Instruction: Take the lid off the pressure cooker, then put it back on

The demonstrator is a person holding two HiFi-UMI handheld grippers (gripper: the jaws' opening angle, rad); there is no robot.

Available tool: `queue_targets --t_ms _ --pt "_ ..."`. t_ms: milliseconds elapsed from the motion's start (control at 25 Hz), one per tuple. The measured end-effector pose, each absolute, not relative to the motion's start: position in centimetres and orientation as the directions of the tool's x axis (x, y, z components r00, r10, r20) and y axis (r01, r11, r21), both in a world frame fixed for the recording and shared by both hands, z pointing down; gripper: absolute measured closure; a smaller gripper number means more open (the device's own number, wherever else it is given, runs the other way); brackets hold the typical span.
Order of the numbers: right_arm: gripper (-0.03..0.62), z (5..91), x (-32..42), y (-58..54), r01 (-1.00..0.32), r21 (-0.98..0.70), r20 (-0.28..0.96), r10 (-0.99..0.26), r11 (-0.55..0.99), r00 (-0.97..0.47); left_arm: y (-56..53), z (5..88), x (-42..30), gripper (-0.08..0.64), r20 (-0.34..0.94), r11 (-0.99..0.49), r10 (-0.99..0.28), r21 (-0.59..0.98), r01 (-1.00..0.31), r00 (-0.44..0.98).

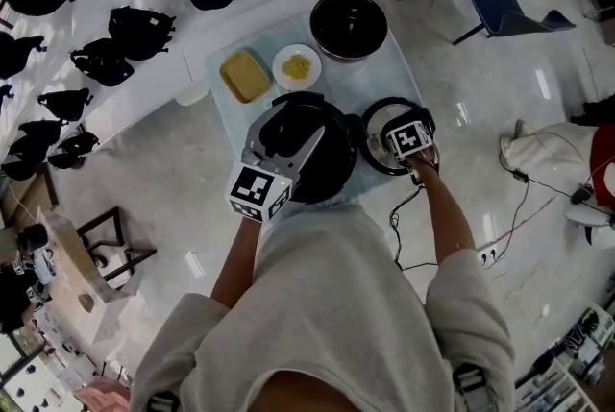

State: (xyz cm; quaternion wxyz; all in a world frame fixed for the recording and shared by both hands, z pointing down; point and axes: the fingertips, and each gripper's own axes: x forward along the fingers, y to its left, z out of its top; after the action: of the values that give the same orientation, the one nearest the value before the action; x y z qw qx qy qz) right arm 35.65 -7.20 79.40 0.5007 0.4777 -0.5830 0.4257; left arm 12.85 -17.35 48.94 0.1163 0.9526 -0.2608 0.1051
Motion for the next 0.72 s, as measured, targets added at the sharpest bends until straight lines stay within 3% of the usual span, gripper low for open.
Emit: queue_targets --t_ms 120,360,720 --pt "0.288 78.8 34.8 -7.5 -0.985 -0.053 0.985 -0.152 0.164 -0.079 -17.4 49.1 12.7 0.298 0.264 -0.835 -0.473 0.169 -0.523 0.841" --pt "0.287 73.5 34.2 -8.7 -0.981 -0.053 0.936 -0.334 0.188 -0.114 -17.8 49.4 12.0 0.298 0.259 -0.829 -0.481 0.176 -0.53 0.838" --pt "0.295 61.8 31.3 -12.8 -0.98 -0.111 0.738 -0.648 0.162 -0.191 -18.4 48.7 10.8 0.298 0.234 -0.812 -0.515 0.174 -0.557 0.825"
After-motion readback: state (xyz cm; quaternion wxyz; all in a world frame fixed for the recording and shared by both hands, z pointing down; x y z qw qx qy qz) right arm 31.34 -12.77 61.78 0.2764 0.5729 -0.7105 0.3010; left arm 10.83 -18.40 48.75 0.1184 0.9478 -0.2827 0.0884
